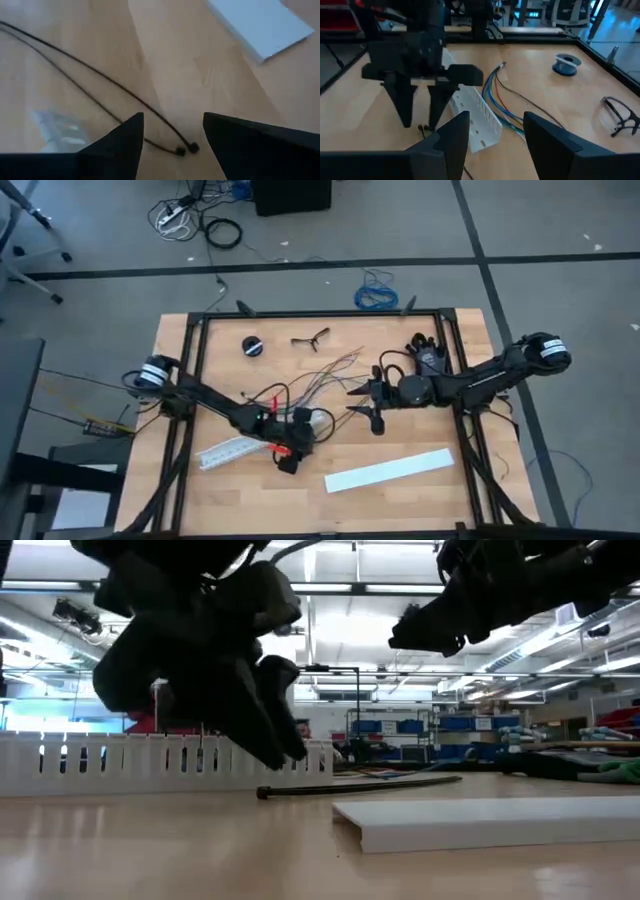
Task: Ziptie cables
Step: Insert the black zip tie into the locking head
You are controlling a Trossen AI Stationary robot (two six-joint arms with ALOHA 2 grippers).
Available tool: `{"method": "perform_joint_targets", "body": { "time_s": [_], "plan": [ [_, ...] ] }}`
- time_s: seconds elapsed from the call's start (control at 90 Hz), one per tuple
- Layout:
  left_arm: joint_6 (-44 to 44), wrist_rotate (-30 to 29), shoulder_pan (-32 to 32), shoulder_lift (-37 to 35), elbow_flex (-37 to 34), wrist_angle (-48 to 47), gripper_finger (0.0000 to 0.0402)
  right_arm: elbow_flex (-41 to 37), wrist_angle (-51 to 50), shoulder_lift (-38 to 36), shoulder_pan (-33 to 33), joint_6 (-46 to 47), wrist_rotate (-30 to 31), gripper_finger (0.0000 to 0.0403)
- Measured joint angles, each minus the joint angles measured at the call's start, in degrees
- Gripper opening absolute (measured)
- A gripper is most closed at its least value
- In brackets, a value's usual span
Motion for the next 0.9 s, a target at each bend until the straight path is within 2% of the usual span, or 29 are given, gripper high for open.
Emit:
{"method": "perform_joint_targets", "body": {
  "time_s": [0.611,0.733,0.9],
  "plan": [
    [-8.72,-3.13,0.0,2.47,1.43,-4.57,0.02,0.03,-0.68,0.0,0.0,-0.24,3.41,0.0181],
    [-8.79,-3.39,-0.04,2.38,1.49,-5.8,0.0183,0.03,-0.61,0.01,0.0,-0.41,3.93,0.0181],
    [-8.62,-3.37,-0.07,2.36,1.48,-6.7,0.0136,0.03,-0.57,0.0,-0.02,-0.57,5.41,0.0181]
  ]
}}
